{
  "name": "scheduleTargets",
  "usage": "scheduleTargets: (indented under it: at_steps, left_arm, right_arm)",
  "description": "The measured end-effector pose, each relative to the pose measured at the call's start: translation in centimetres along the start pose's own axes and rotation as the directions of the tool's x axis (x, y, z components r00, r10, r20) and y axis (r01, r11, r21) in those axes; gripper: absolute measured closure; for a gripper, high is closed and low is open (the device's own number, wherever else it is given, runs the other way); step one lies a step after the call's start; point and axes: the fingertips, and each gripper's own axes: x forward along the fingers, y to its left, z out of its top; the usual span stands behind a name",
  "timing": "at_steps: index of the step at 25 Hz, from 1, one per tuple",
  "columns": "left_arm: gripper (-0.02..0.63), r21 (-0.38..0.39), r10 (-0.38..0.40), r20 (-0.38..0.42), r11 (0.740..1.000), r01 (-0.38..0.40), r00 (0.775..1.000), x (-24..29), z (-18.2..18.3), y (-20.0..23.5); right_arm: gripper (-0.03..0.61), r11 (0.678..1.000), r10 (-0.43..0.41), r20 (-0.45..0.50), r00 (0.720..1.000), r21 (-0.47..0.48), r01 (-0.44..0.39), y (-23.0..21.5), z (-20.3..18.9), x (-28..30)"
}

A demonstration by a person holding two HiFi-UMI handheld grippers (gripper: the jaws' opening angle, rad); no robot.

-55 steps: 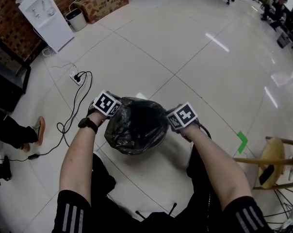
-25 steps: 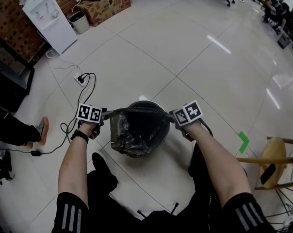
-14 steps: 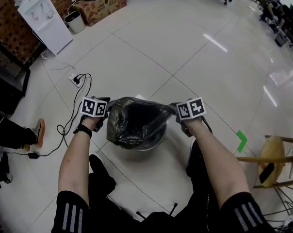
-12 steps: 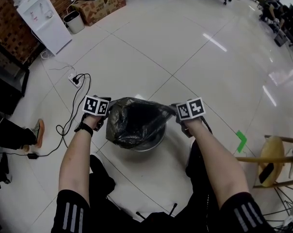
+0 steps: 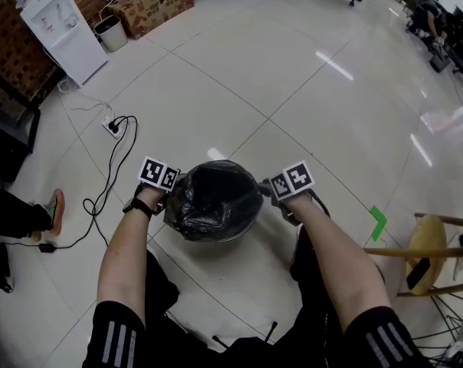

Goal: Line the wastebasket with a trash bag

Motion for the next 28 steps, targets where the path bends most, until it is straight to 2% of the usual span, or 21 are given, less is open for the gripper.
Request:
scheduleTargets:
  at_steps: [5,8,10,16,18,20,23,25,27,28]
  left_arm:
    - [0.479,-0.044,-0.025,0.017,0.999,0.025,1.0,-0.2,-0.6,-0.2]
    - [0.479,-0.052,-0.022,0.023,0.998,0.023,0.999,-0.2,-0.6,-0.2]
    - [0.479,-0.048,-0.02,0.023,0.999,0.021,1.0,-0.2,-0.5,-0.3]
    - [0.494,-0.051,-0.008,0.029,0.999,0.009,1.0,0.0,-0.4,-0.4]
    - [0.5,-0.041,-0.004,0.013,0.999,0.004,1.0,0.1,-0.7,-0.5]
    - [0.5,-0.033,-0.001,0.009,0.999,0.001,1.0,0.1,-0.8,-0.4]
    - [0.5,-0.033,0.006,0.011,0.999,-0.006,1.0,0.1,-0.8,-0.2]
    - [0.499,-0.034,0.015,0.006,0.999,-0.015,1.0,0.0,-0.8,-0.1]
    - [0.5,-0.033,0.024,0.001,0.999,-0.024,1.0,0.0,-0.9,-0.2]
    - [0.5,-0.033,0.028,0.001,0.999,-0.028,1.0,0.0,-0.9,-0.2]
  right_arm:
    - [0.457,0.996,0.052,0.029,0.998,0.071,-0.054,0.1,-0.5,-0.2]
    - [0.425,0.98,0.135,0.062,0.989,0.139,-0.142,0.2,-0.6,-1.0]
    - [0.388,0.954,0.202,0.096,0.975,0.204,-0.218,0.2,-1.0,-1.5]
    - [0.376,0.871,0.338,0.202,0.919,0.305,-0.387,-0.1,-1.5,-3.4]
    - [0.377,0.86,0.344,0.192,0.919,0.327,-0.391,-0.8,-2.6,-3.8]
    - [0.377,0.88,0.307,0.171,0.936,0.322,-0.348,-1.9,-3.6,-4.1]
    - [0.383,0.918,0.282,0.184,0.942,0.234,-0.32,-1.6,-2.6,-5.2]
    - [0.391,0.947,0.277,0.158,0.948,0.123,-0.298,0.3,-1.6,-6.1]
    - [0.391,0.969,0.246,0.094,0.965,-0.065,-0.24,2.8,-1.3,-6.9]
    - [0.391,0.957,0.213,0.052,0.976,-0.211,-0.197,4.3,-1.4,-7.3]
